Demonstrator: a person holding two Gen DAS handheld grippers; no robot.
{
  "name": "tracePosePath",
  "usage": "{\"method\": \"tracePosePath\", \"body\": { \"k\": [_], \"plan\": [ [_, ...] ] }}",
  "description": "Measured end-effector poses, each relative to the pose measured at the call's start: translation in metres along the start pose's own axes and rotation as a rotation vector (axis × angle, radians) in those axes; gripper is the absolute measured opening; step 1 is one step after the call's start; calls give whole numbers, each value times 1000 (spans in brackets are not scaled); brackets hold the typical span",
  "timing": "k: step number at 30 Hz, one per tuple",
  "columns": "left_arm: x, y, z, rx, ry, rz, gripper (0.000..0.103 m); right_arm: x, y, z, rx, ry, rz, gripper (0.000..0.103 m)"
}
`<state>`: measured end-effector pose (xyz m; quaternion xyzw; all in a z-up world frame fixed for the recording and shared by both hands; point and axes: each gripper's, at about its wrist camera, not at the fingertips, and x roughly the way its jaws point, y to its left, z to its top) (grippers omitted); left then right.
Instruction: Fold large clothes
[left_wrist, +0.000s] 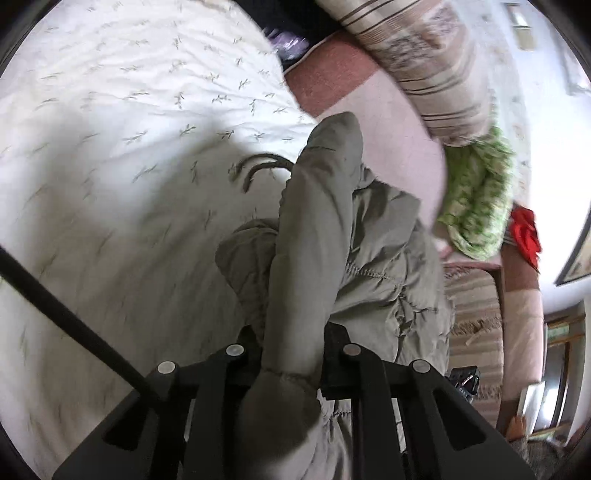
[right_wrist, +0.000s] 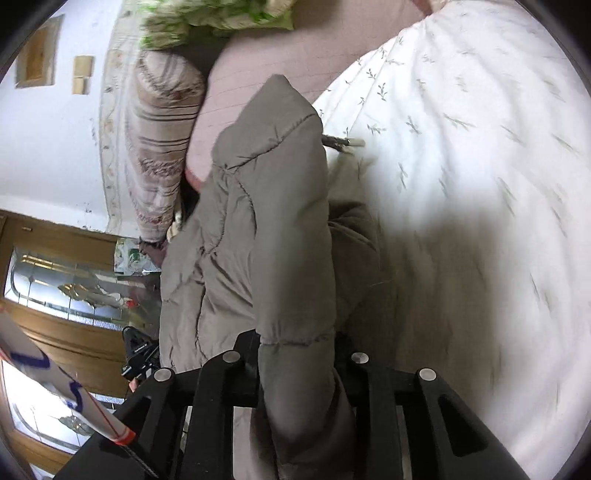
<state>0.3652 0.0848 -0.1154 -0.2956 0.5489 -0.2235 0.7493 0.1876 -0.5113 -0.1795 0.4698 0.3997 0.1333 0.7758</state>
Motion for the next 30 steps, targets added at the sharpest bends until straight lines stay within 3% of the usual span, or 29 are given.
{"method": "tracePosePath", "body": {
  "k": [2, 5, 7, 8, 9, 10, 12, 14, 16, 18, 20, 22, 25, 28, 30],
  "plan": [
    [-10, 3, -20, 32, -25, 30, 18, -10, 0, -28, -11, -6, -10, 25],
    [10, 29, -40, 2, 20, 139, 26, 2, -25, -52, 58, 42, -61, 28],
    [18, 36, -43, -5, 24, 196, 38, 7, -36, -52, 89, 48, -54, 36],
    [16, 38, -44, -17, 4, 215, 48, 4, -37, -50, 90, 26, -47, 47],
    [10, 38, -47, -23, -32, 235, 51, 2, -36, -51, 85, 14, -57, 57],
    [-1, 34, -52, -14, -87, 254, 52, -3, -37, -54, 79, -2, -73, 60],
    [-16, 25, -63, 6, -157, 286, 57, -23, -37, -67, 108, -84, -70, 68],
    [-37, 8, -85, 74, -263, 368, 62, -50, -36, -86, 141, -193, -5, 81],
    [-49, -9, -107, 134, -346, 411, 62, -81, -23, -114, 125, -330, -21, 83],
    [-53, -30, -133, 217, -404, 417, 69, -93, 5, -134, 22, -379, -62, 83],
    [-44, -61, -159, 311, -424, 429, 70, -84, 47, -150, -111, -369, -98, 83],
    [-26, -87, -168, 359, -409, 452, 70, -59, 102, -160, -274, -324, -190, 82],
    [3, -120, -168, 425, -370, 480, 70, -20, 149, -158, -367, -257, -249, 82],
    [29, -133, -160, 479, -333, 479, 70, 25, 168, -153, -437, -189, -310, 82],
    [51, -127, -150, 465, -288, 521, 70, 59, 157, -143, -407, -115, -360, 82]
  ]
}}
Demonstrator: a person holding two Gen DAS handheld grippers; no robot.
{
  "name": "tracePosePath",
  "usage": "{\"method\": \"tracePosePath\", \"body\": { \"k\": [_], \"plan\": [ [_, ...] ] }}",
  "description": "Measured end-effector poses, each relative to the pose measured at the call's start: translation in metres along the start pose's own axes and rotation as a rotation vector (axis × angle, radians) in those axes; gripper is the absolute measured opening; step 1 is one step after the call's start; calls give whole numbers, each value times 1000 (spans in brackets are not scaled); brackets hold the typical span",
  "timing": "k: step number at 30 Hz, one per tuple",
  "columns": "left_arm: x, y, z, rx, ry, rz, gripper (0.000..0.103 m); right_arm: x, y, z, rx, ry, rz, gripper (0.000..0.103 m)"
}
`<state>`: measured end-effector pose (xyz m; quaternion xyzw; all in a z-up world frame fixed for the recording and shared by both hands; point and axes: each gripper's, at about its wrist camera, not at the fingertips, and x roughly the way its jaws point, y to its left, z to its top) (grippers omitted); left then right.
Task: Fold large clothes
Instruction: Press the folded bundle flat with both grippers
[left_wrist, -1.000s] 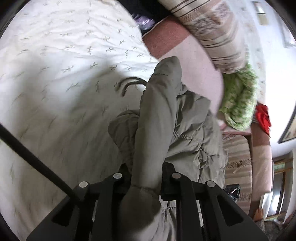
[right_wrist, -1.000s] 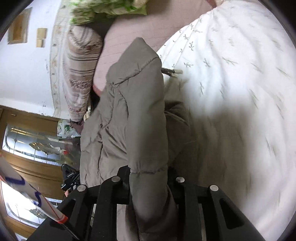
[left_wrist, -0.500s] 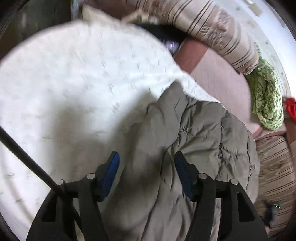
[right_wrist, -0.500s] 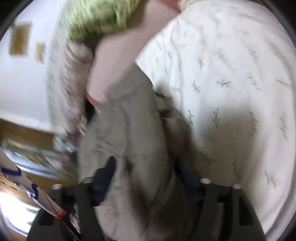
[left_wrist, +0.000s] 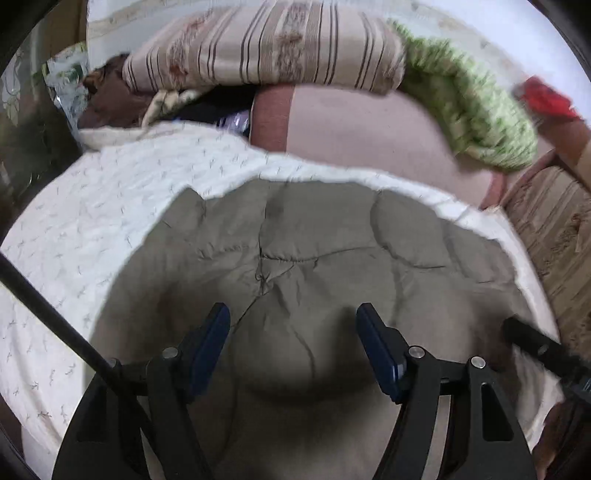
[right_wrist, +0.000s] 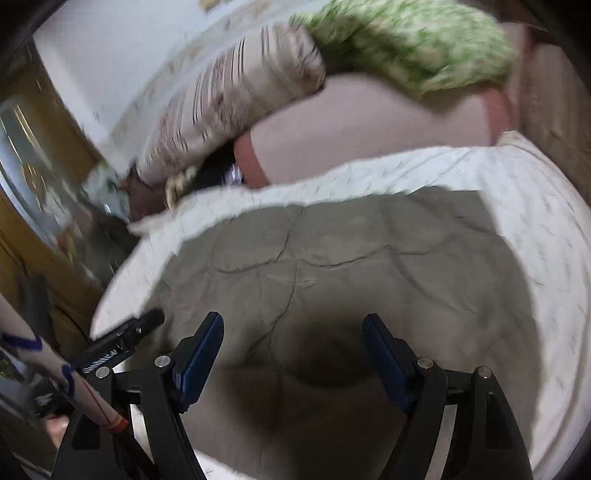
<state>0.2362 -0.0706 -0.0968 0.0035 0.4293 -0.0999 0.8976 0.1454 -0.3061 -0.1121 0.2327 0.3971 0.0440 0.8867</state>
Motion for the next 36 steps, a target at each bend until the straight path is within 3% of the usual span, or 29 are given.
{"method": "tracePosePath", "body": {
  "k": [3, 11, 15, 21, 26, 29, 36],
  "plan": [
    [29, -2, -6, 10, 66, 35, 73, 34, -15, -6, 14, 28, -12, 82],
    [58, -9, -4, 23, 61, 169, 81, 64, -18, -4, -37, 111, -83, 80],
    [47, -9, -13, 36, 18, 172, 81, 53, -14, -12, -73, 68, -78, 80],
    [-1, 5, -42, -29, -55, 108, 81, 3, -7, -46, -7, -63, -47, 85],
    [-45, -11, -90, 91, -132, 195, 81, -31, 9, -95, -71, -46, -142, 85],
    [-78, -12, -113, 93, -156, 213, 81, -61, 18, -112, -56, 1, -96, 85],
    [-168, -20, -150, 93, -201, 219, 81, -156, 40, -146, -26, -112, -146, 85]
  ]
}}
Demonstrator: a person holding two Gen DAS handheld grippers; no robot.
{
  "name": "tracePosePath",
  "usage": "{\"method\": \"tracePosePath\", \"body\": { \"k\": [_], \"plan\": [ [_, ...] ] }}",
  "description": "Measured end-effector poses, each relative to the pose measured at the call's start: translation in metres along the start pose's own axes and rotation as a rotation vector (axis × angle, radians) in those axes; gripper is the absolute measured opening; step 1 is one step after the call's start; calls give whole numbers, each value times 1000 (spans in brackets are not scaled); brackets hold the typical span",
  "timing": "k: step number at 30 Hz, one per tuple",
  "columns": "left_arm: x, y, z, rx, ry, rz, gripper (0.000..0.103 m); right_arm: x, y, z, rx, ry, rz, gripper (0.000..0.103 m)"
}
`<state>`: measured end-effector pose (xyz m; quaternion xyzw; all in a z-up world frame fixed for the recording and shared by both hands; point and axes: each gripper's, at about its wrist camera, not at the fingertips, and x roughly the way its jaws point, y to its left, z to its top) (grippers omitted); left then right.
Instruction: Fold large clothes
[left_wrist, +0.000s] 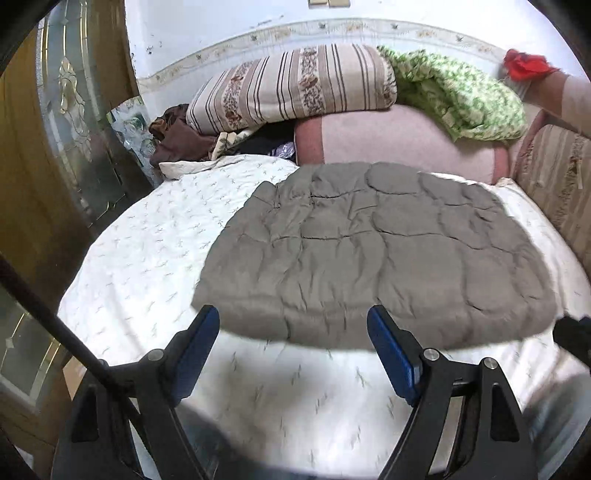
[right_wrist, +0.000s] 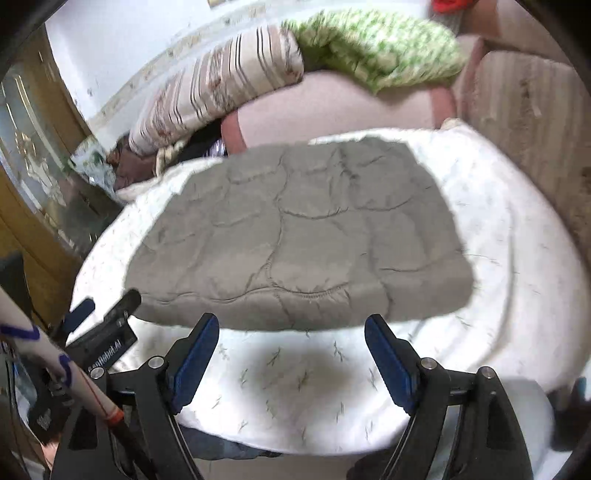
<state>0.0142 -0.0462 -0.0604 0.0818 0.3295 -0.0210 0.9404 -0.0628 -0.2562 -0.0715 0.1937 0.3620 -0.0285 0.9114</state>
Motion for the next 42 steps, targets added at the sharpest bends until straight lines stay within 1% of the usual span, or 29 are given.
{"method": "tracePosePath", "body": {
  "k": [1, 3, 5, 6, 7, 8, 11, 13, 15, 20, 24, 29, 33, 36, 42],
  "plan": [
    [-17, 4, -2, -3, -9, -22, 81, -15, 3, -2, 0, -18, 1, 85],
    [-38, 5, -4, -4, -22, -30, 82, -35, 10, -2, -4, -51, -4, 85],
    [-58, 9, -2, -19, -23, -56, 83, -46, 20, -1, -20, -66, -8, 85],
    [-68, 12, 0, -20, -27, -74, 83, -53, 25, 1, -37, -70, 15, 85],
    [-75, 13, 3, -20, -40, -72, 83, -57, 29, 0, -46, -71, 31, 85],
    [-82, 14, 5, -18, -47, -54, 84, -61, 32, 0, -54, -77, 40, 85],
    [-99, 16, 8, -25, -72, -23, 84, -77, 38, 1, -77, -131, -3, 86],
    [-107, 19, 9, -37, -91, -7, 84, -82, 39, 0, -74, -138, -4, 86],
    [-113, 20, 11, -41, -107, 2, 85, -88, 38, 0, -66, -149, -1, 86],
    [-118, 22, 13, -47, -108, 0, 86, -97, 35, 1, -48, -147, 21, 86],
    [-123, 23, 14, -46, -111, 12, 86, -99, 37, -1, -42, -152, 8, 86],
    [-124, 27, 13, -60, -112, 7, 87, -98, 38, -1, -36, -143, 17, 86],
    [-122, 29, 11, -49, -103, -12, 87, -97, 43, -4, -55, -148, 2, 86],
    [-121, 29, 10, -37, -111, 7, 87, -95, 44, -6, -56, -138, 5, 86],
    [-117, 28, 7, -37, -98, 3, 87, -93, 46, -8, -60, -134, -25, 86]
  ]
}}
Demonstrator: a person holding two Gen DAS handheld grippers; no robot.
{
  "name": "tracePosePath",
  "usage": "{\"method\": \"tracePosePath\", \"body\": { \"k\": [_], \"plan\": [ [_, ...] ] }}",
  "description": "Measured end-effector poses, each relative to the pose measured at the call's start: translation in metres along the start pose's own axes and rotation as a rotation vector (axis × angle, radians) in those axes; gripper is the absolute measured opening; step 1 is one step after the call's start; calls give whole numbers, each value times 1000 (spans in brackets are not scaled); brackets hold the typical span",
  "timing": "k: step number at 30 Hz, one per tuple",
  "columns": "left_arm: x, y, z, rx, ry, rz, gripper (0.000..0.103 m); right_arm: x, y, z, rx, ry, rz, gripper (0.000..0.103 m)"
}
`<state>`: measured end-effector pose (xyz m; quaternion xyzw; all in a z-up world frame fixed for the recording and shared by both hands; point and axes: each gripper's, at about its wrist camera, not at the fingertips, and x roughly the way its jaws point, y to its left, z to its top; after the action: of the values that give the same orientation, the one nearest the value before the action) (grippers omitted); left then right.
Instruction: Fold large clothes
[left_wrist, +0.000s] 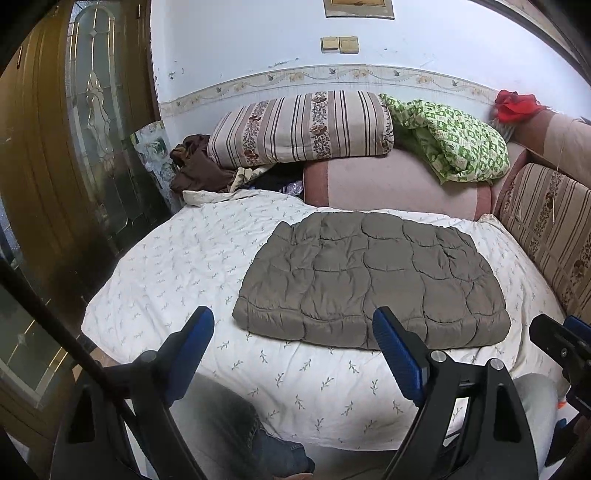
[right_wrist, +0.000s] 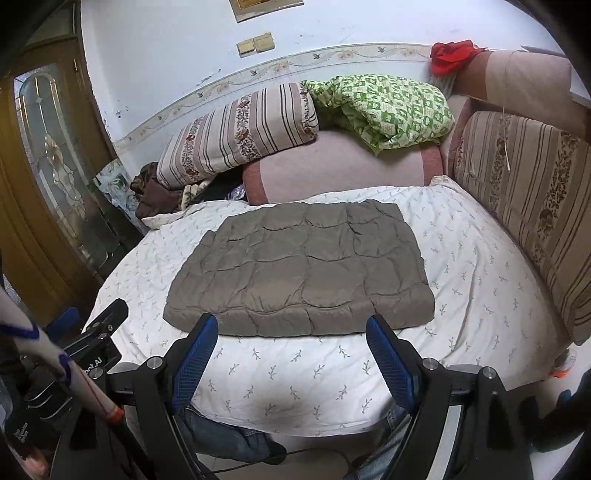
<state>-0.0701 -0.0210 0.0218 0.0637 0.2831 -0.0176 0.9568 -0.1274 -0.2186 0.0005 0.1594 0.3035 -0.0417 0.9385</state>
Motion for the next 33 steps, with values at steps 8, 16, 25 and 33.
{"method": "tracePosePath", "body": {
  "k": [8, 16, 25, 33],
  "plan": [
    [2, -1, -2, 4, 10, 1, 87, 0, 3, 0, -2, -1, 0, 87],
    [3, -1, -3, -3, 13, 1, 87, 1, 6, -1, -5, 3, -2, 87],
    [5, -1, -4, -9, 19, 2, 87, 1, 8, -1, -3, -5, -1, 88],
    [9, -5, -6, -7, 32, 12, 87, 4, 10, -4, 2, 3, -5, 88]
  ]
}}
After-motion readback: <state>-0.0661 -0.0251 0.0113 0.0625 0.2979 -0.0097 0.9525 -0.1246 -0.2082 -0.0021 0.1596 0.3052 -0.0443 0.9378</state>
